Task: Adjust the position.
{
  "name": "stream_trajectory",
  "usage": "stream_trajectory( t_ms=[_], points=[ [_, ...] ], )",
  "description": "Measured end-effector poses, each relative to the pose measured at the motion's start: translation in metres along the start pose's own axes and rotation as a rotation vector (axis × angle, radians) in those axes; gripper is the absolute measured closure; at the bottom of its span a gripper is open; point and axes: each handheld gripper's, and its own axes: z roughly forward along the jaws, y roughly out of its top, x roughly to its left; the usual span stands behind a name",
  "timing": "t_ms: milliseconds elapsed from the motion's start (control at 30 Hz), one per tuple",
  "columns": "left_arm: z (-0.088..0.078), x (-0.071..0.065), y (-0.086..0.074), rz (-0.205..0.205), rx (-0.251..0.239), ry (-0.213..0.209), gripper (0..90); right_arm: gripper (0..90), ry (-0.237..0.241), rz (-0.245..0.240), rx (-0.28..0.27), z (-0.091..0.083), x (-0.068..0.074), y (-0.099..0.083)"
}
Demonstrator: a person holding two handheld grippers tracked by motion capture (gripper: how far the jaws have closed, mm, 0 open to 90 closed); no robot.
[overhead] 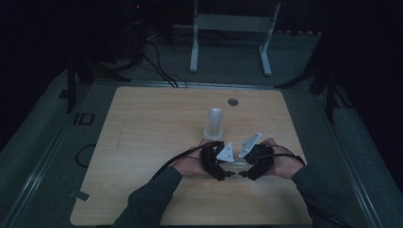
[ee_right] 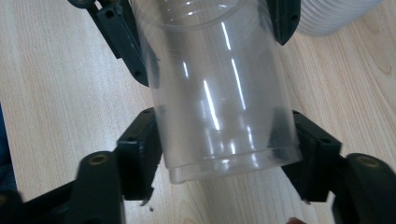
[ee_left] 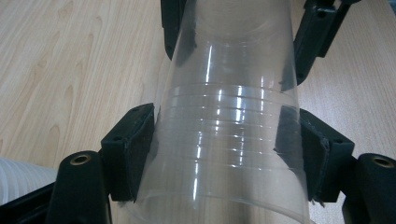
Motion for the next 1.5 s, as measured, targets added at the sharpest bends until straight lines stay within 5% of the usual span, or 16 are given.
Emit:
stream_trajectory(
  t_ms=[567, 1500],
  points=[
    [0.0, 0.0, 0.003, -0.06, -0.019, 0.014, 17.7, 42.1, -0.011, 0.02, -0.036, -0.003, -0.001, -0.003],
    [-0.017, 0.011, -0.001, -0.164, -0.123, 0.064, 17.6, 42.2, -0.049, 0.13, -0.044, 0.001, -0.007, -0.023]
  ],
)
